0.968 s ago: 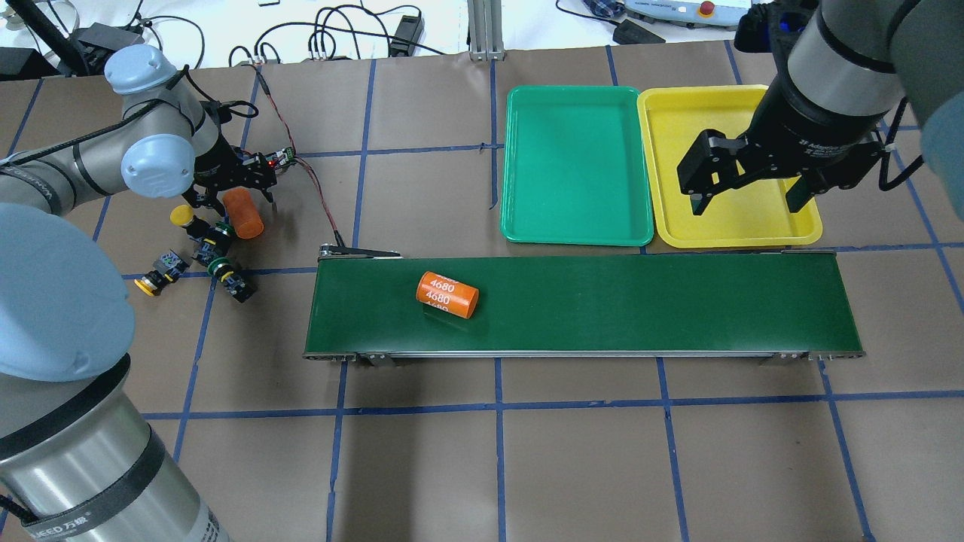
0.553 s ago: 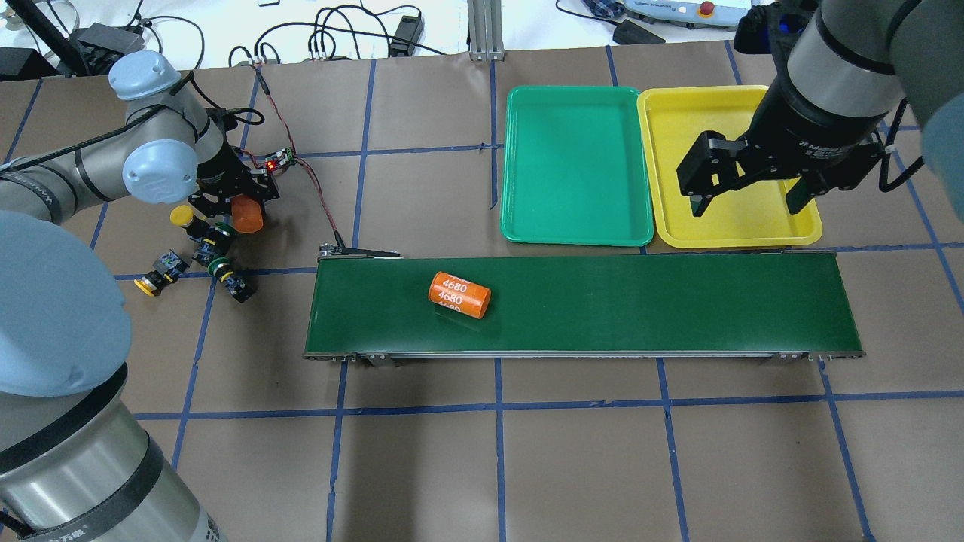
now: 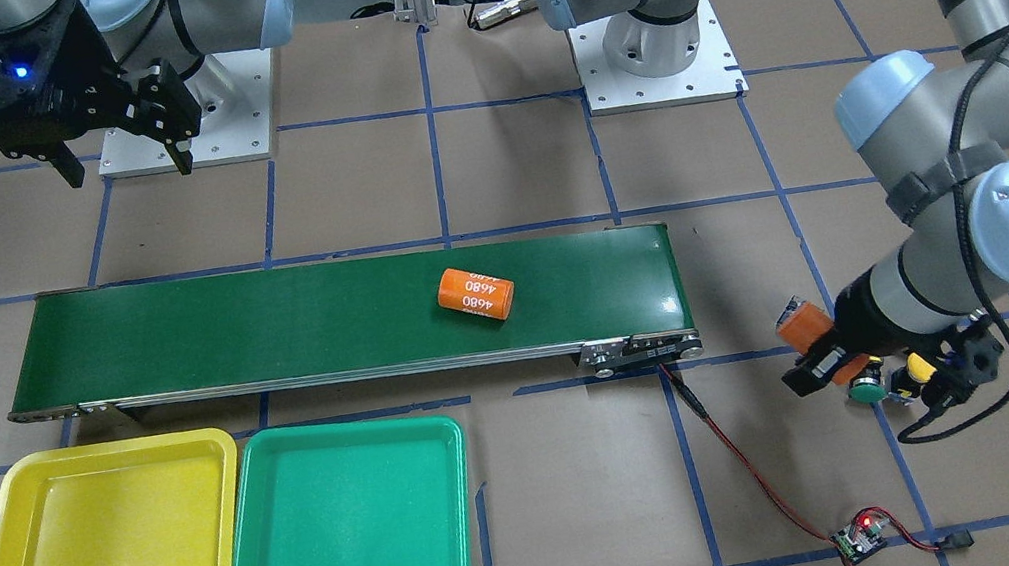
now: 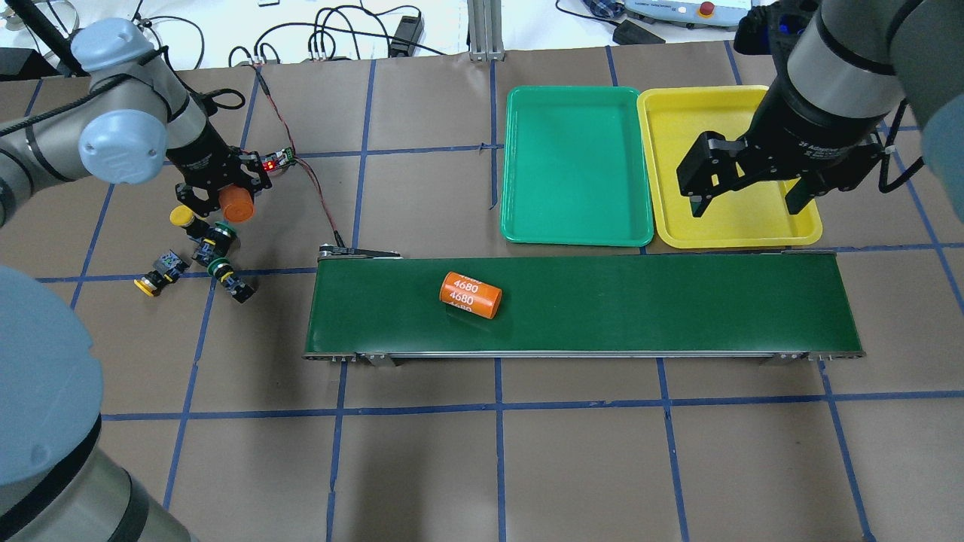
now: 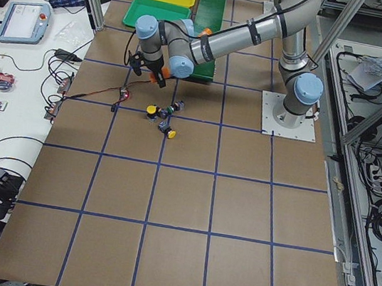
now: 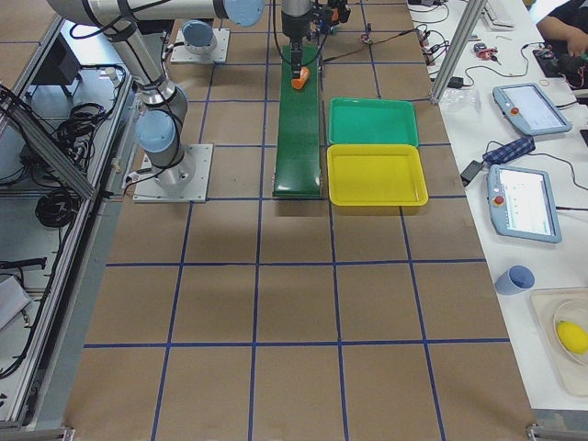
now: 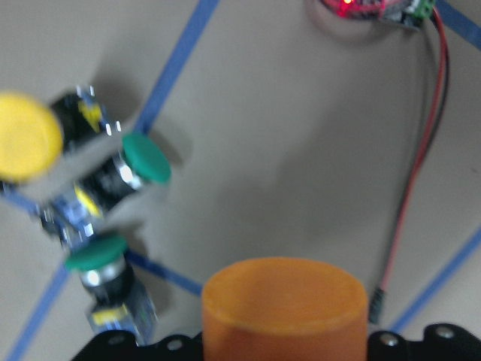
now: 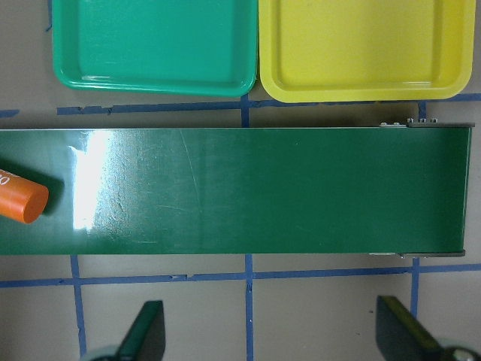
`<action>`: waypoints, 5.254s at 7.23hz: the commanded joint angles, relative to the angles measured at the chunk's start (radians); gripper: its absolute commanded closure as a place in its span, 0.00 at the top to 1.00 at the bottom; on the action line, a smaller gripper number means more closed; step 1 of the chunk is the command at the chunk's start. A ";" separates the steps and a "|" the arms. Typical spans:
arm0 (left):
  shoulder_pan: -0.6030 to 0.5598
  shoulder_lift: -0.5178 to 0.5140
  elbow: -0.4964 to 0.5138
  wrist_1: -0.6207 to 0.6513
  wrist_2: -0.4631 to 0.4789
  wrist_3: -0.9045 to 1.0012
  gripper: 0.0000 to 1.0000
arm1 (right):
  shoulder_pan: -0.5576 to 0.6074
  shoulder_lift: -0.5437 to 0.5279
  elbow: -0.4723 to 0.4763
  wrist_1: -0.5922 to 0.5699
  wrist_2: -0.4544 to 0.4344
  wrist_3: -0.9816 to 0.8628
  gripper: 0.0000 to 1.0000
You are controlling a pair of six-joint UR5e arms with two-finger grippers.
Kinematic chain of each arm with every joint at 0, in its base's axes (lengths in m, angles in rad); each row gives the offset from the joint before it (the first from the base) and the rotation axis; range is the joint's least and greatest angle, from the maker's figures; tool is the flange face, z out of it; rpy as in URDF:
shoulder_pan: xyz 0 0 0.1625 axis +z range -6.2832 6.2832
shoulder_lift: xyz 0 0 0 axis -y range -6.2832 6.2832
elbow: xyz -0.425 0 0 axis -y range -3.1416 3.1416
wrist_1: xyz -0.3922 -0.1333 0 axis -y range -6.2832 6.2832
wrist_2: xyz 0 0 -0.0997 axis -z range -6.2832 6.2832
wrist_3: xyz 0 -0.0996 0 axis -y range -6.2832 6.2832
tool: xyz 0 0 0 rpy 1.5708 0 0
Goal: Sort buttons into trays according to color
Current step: 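Grasp the plain orange cylinder with the left gripper and lift, then place the plain orange cylinder on the belt and release, then reach the left gripper to the green-capped button in the cluster, then grasp the green-capped button and carry it onto the belt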
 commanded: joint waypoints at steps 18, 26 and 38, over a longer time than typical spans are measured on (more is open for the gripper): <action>-0.309 0.144 -0.277 0.121 0.025 -0.917 0.92 | -0.001 -0.029 0.068 0.002 0.005 -0.002 1.00; 0.210 0.190 -0.239 0.045 0.019 0.219 1.00 | -0.001 -0.029 0.078 0.002 -0.002 -0.012 1.00; 0.007 0.154 -0.339 0.242 0.108 0.341 0.00 | -0.003 -0.032 0.080 -0.015 -0.001 -0.012 1.00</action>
